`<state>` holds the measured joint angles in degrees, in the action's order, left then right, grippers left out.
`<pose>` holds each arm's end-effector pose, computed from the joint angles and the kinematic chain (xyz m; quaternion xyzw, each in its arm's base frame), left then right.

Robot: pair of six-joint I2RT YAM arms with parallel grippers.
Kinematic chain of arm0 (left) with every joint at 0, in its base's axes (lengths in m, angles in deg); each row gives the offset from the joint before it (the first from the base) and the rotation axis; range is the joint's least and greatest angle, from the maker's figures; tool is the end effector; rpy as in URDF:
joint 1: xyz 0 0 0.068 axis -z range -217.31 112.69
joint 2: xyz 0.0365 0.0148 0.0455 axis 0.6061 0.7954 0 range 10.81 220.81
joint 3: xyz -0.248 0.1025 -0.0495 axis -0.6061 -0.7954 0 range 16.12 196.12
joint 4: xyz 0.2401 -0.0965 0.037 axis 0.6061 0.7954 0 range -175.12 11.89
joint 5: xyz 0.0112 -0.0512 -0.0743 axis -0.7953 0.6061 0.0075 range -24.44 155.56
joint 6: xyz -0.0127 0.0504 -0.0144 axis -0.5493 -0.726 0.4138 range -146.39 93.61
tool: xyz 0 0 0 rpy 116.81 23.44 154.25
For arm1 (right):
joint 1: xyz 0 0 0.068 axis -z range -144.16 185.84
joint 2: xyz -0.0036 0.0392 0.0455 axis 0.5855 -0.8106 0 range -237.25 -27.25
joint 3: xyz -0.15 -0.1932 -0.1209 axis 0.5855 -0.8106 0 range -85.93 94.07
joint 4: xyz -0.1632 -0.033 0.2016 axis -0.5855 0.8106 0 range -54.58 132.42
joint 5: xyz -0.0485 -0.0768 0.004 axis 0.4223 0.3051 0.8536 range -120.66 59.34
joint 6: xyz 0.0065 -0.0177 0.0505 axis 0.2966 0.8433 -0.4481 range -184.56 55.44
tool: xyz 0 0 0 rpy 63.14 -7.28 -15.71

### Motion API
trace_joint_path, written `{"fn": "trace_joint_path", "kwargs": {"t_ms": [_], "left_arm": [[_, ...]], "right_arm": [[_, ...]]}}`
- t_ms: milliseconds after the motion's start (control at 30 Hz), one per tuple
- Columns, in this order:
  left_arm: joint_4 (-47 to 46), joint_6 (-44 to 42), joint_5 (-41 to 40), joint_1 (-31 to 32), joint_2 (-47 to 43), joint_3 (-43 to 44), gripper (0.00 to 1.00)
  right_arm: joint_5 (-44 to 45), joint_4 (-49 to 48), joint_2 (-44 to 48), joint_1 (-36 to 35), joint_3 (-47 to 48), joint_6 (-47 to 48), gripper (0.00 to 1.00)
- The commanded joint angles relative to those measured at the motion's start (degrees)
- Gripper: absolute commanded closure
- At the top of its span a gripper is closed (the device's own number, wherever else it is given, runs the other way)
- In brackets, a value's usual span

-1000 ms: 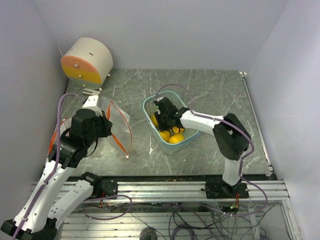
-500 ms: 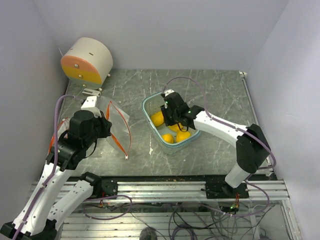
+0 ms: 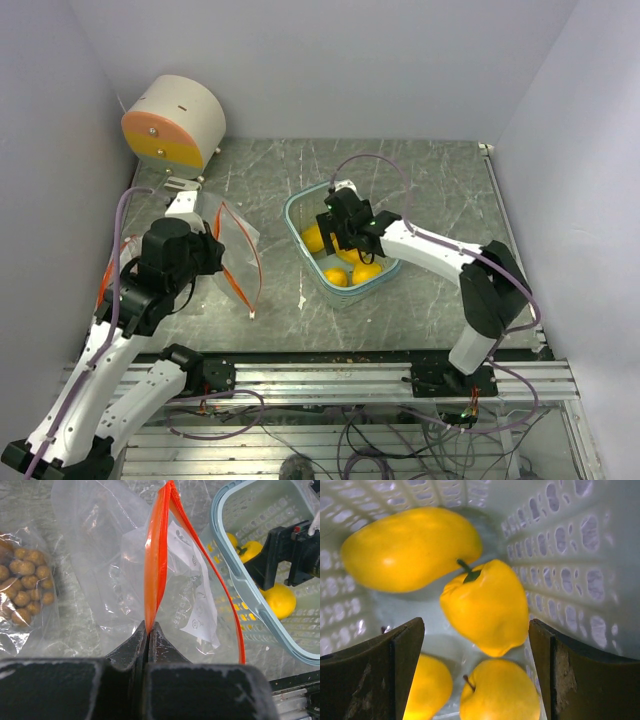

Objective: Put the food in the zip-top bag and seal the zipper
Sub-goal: Pick up the fake vegetable from the bin.

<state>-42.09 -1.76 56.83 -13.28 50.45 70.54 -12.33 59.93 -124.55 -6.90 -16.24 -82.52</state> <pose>0.1250 -0.0498 0.3507 -0.0434 0.8556 -0.1513 0.4932 0.2755 0.2394 0.2299 -0.1499 0.9231 0.0319 0.3527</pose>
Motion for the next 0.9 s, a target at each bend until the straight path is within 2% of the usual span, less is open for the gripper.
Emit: {"fn": "trace_joint_path", "kwargs": {"t_ms": [0, 100, 167, 300, 400, 500, 567, 700, 867], "left_arm": [[-1.8, -1.9, 1.4, -0.4, 1.8, 2.2, 0.93], [-1.7, -2.3, 1.5, -0.4, 2.8, 2.8, 0.93], [-2.2, -2.4, 2.0, -0.4, 3.1, 2.7, 0.93], [-2.5, -2.9, 2.3, -0.4, 3.7, 2.6, 0.93], [-2.2, -3.0, 2.0, -0.4, 4.0, 2.7, 0.93], [-2.4, -2.7, 1.9, -0.4, 3.6, 2.2, 0.93], [-3.0, -2.5, 1.9, -0.4, 3.4, 1.6, 0.93], [-4.1, -2.0, 2.3, -0.4, 3.7, 0.5, 0.93], [-7.8, -1.1, 3.7, -0.4, 5.1, -1.2, 0.93]], "right_arm": [[7.1, -5.5, -5.4, 0.4, -0.6, 0.1, 0.15], [6.8, -6.7, -8.9, 0.3, -0.4, 0.1, 0.17], [6.9, -8.4, -9.7, 0.4, -1.2, 0.1, 0.24], [7.0, -10.9, -9.4, 0.5, -3.0, 0.7, 0.42], [6.8, -11.1, -8.6, 0.4, -3.6, 0.8, 0.63], [6.0, -12.0, -5.7, 0.4, -4.9, 1.1, 0.81], [5.0, -12.5, -2.5, 0.3, -5.7, 1.2, 0.88], [0.0, -13.7, 6.9, 0.4, -6.8, 2.0, 0.92], [-14.7, -18.2, 18.9, 0.3, -9.1, 2.9, 0.91]]}}
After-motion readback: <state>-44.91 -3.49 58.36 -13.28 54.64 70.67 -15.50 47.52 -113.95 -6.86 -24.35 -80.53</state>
